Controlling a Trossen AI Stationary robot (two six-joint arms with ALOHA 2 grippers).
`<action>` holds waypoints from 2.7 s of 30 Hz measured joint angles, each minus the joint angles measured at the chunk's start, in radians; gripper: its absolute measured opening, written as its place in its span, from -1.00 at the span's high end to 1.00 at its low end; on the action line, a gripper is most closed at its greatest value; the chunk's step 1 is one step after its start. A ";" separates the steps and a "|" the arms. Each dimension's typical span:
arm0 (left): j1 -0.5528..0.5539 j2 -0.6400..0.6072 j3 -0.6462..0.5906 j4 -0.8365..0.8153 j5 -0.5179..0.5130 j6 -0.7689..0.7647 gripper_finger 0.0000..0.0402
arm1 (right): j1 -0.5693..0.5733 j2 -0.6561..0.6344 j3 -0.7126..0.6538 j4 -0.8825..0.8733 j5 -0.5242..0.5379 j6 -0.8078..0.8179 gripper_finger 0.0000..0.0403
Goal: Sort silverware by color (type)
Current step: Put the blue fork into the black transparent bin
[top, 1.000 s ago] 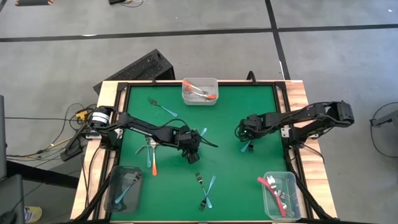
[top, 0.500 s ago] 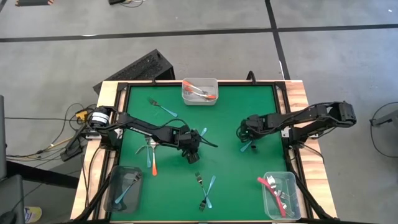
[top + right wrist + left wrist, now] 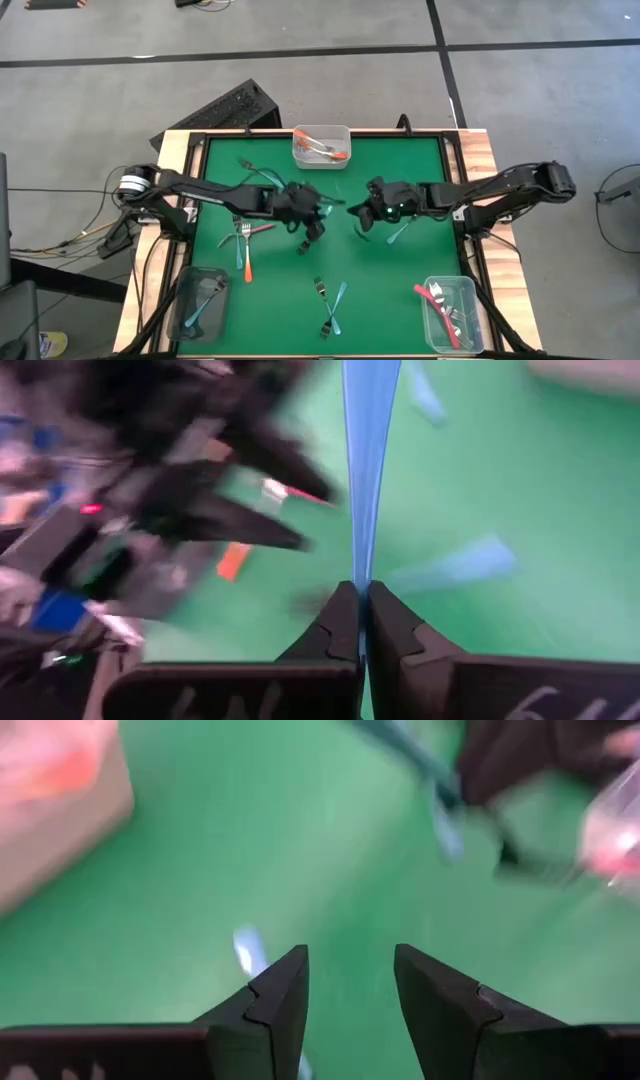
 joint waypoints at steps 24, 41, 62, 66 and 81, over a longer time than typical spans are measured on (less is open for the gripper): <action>0.105 -0.139 0.001 0.271 0.047 -0.013 0.28 | 0.043 0.015 0.090 0.079 0.225 -0.394 0.94; 0.132 -0.139 0.001 0.345 0.073 0.055 0.95 | 0.066 0.014 0.090 0.091 0.228 -0.427 0.93; -0.058 -0.591 0.000 -0.915 0.594 -0.277 1.00 | 0.018 0.015 0.090 -0.011 0.218 -0.186 0.15; -0.257 -0.700 -0.017 -0.982 0.422 -0.542 1.00 | 0.020 0.015 0.090 -0.022 0.219 -0.185 0.17; -0.639 -0.705 -0.333 -0.819 0.356 -0.983 0.87 | 0.012 0.014 0.090 -0.066 0.220 -0.184 0.16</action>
